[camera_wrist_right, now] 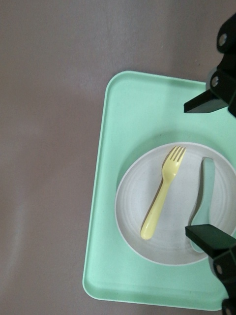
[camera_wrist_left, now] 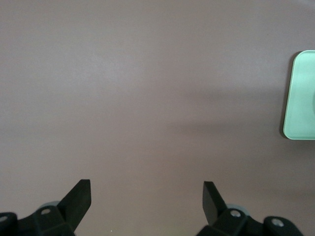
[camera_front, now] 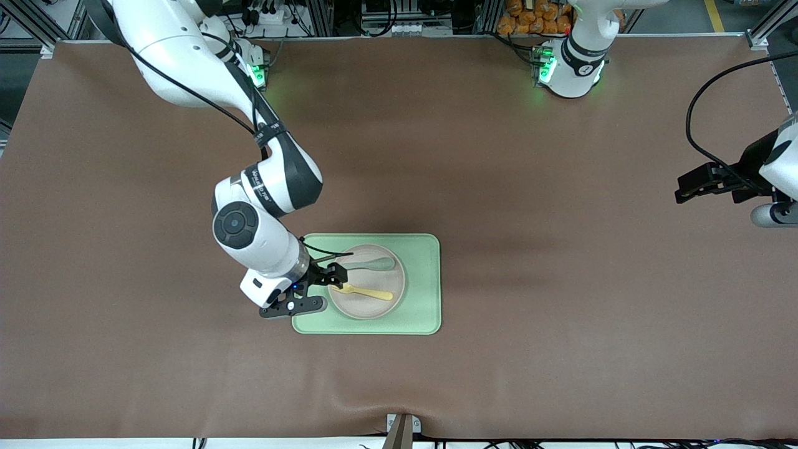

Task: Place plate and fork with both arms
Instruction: 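Position the right gripper above the yellow fork on the plate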

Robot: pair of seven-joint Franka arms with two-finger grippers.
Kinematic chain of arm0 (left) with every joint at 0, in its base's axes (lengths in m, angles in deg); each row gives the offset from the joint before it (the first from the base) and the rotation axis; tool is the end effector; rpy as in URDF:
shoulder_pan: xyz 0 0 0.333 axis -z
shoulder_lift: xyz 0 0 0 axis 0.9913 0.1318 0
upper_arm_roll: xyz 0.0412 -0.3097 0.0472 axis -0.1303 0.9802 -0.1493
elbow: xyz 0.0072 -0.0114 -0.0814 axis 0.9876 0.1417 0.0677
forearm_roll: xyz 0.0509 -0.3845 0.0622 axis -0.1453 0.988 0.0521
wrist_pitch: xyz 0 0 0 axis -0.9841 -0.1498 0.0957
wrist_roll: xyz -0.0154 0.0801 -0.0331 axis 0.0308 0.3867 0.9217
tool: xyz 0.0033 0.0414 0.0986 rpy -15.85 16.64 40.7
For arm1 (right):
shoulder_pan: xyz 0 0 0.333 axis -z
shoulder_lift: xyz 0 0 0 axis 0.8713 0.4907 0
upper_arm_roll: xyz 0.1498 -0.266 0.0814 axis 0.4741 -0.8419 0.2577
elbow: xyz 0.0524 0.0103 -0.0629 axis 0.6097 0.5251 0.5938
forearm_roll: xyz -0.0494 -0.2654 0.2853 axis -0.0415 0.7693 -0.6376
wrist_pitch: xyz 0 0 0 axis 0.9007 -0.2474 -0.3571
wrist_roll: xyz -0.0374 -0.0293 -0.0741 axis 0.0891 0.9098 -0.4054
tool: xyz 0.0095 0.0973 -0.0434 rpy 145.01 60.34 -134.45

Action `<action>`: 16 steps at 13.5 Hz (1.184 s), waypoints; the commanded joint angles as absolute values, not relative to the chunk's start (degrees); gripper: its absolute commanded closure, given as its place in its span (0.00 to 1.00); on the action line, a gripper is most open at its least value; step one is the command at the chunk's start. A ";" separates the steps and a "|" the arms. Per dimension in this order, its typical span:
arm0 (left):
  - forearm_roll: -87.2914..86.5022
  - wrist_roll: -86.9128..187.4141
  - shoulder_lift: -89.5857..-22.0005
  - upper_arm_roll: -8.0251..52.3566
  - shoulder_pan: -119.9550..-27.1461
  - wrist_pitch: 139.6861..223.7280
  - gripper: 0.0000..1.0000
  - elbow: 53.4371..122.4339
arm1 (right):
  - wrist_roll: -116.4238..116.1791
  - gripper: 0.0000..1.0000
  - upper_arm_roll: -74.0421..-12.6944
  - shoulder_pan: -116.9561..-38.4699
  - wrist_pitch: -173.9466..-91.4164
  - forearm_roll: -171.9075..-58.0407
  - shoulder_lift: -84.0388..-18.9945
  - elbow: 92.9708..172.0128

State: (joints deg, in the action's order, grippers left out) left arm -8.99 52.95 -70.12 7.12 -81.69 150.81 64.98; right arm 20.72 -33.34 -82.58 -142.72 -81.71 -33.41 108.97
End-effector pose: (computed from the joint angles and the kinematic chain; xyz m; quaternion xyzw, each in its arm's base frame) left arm 0.6067 -0.0387 0.6137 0.9998 -0.0013 -0.0168 0.0079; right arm 0.6803 0.3260 0.3226 -0.9937 -0.0647 -0.0507 0.0766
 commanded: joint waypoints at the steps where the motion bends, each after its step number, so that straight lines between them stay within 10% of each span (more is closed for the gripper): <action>1: -10.09 53.98 -70.87 7.71 -81.72 150.41 0.00 65.74 | 20.55 0.00 -34.05 -84.08 -142.31 -80.16 -29.29 102.92; 16: -10.09 58.72 -76.83 9.03 -81.63 146.82 0.00 66.44 | -2.91 0.00 -33.96 -87.25 -146.79 -72.24 -21.89 96.40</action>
